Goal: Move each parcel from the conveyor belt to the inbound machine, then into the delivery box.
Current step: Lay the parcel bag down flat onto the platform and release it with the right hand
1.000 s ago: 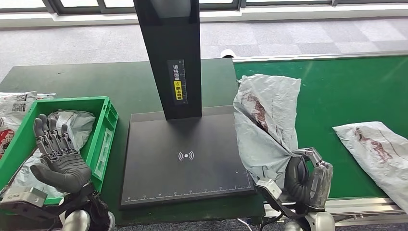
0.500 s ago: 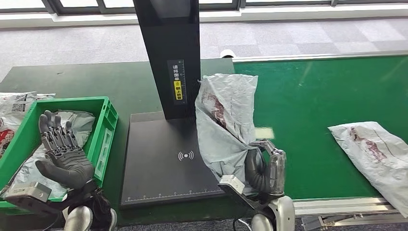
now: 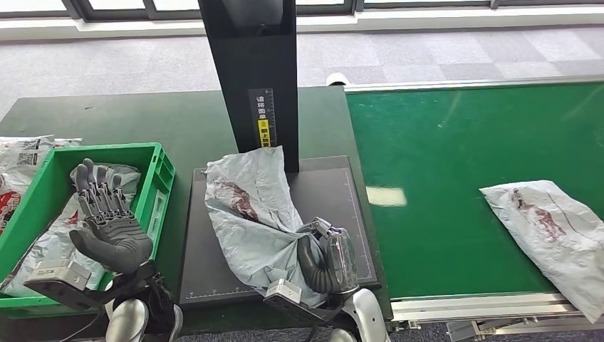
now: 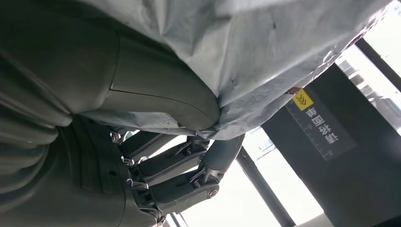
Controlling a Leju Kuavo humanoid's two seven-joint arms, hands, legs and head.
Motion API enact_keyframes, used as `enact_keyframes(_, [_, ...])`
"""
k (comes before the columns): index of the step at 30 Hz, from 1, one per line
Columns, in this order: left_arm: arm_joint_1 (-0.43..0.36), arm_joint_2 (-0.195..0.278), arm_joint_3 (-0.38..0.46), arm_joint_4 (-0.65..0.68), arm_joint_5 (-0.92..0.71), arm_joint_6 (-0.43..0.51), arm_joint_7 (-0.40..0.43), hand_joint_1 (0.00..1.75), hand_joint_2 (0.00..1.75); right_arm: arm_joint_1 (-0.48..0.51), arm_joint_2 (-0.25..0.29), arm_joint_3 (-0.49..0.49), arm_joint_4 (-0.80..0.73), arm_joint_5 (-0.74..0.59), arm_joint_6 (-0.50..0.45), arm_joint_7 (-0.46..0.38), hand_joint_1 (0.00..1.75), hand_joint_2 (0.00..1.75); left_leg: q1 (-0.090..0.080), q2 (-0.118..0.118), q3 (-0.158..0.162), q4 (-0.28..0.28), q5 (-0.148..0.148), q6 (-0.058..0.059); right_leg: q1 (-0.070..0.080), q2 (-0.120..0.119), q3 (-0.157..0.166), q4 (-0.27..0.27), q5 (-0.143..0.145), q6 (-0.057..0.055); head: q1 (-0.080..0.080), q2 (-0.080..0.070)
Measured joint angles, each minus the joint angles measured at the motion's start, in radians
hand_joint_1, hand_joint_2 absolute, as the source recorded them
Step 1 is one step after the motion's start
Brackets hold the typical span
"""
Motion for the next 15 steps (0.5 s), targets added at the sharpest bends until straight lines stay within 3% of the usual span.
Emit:
enact_keyframes(12, [-0.028,-0.002,0.000,0.036,0.010,-0.019,0.000,0.00,0.00,-0.024,-0.008,0.056,0.064,-0.045,0.039,0.022,1.73,1.75,0.000,0.000,0.000,0.000,0.000,0.000,0.000,0.000,0.000,0.000,0.000,0.000,0.000,0.000])
enact_keyframes(13, [-0.030,-0.002,0.000,0.039,0.010,-0.020,0.000,0.00,0.00,-0.025,-0.008,0.057,0.067,-0.041,0.032,0.030,1.51,1.75,0.000,0.000,0.000,0.000,0.000,0.000,0.000,0.000,0.000,0.000,0.000,0.000,0.000,0.000])
enact_keyframes(15, [-0.032,-0.003,0.000,0.044,0.009,-0.020,0.000,0.00,0.00,-0.025,-0.009,0.058,0.070,-0.024,0.016,0.058,0.64,1.75,0.000,0.000,0.000,0.000,0.000,0.000,0.000,0.000,0.000,0.000,0.000,0.000,0.000,0.000])
